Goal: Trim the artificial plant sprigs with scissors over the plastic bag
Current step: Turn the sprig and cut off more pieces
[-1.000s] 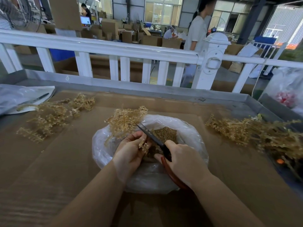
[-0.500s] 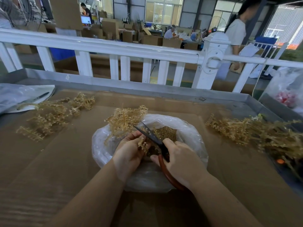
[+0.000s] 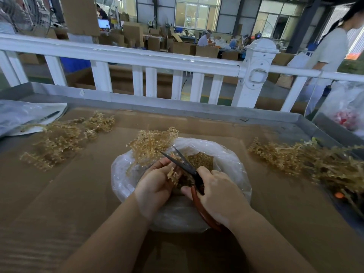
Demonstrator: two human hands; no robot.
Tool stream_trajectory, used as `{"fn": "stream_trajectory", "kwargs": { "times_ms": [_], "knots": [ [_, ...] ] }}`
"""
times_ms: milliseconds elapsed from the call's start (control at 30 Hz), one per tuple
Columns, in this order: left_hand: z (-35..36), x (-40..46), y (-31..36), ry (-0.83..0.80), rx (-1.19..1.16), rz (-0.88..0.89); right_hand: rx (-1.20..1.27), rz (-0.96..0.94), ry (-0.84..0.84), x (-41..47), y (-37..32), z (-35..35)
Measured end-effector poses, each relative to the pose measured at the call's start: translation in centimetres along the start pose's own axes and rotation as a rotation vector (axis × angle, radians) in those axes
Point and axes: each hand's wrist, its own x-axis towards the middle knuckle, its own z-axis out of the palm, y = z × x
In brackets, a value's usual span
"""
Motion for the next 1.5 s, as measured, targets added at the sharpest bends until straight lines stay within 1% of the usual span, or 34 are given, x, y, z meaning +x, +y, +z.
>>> {"fn": "stream_trajectory", "kwargs": {
  "times_ms": [133, 567, 867, 933, 1000, 1067, 1167, 1200, 1267, 1367, 1433, 1500],
  "knots": [
    [-0.1, -0.1, 0.1, -0.036, 0.005, -0.001, 0.016, -0.012, 0.001, 0.4, -0.1, -0.2],
    [-0.3, 0.2, -0.3, -0.005, 0.023, 0.016, 0.003, -0.008, 0.033, 0.6, -0.2, -0.1],
    [-0.4, 0.1, -0.2, 0.01, 0.038, 0.002, 0.022, -0.002, 0.022, 0.3, -0.2, -0.5],
    [-0.3, 0.0, -0.1, 0.004, 0.021, -0.005, 0.139, 0.015, 0.011, 0.4, -0.1, -0.9],
    [0.1, -0.1, 0.1, -0.004, 0.008, 0.0, 0.308, 0.044, 0.022, 0.6, -0.3, -1.4],
    [0.4, 0.0, 0.3, -0.013, 0.003, 0.02, 0.48, 0.104, 0.073, 0.8, -0.7, -2.0],
    [0.8, -0.1, 0.3, -0.074, 0.031, 0.033, 0.752, 0.224, 0.152, 1.2, -1.6, -3.1],
    [0.9, -0.1, 0.3, -0.096, 0.046, 0.034, 0.8, 0.246, 0.172, 1.4, -1.7, -3.3],
    [1.1, -0.2, 0.2, -0.138, 0.062, 0.034, 0.811, 0.275, 0.209, 1.8, -1.8, -3.6],
    [1.0, 0.0, 0.4, -0.149, 0.083, 0.049, 0.862, 0.317, 0.274, 2.2, -2.0, -3.7],
    [0.6, 0.0, 0.6, -0.148, 0.148, 0.072, 0.959, 0.391, 0.317, 2.4, -2.0, -3.7],
    [-0.2, -0.4, 0.5, -0.19, 0.252, 0.115, 1.035, 0.458, 0.363, 2.9, -2.0, -3.8]
  ]
}}
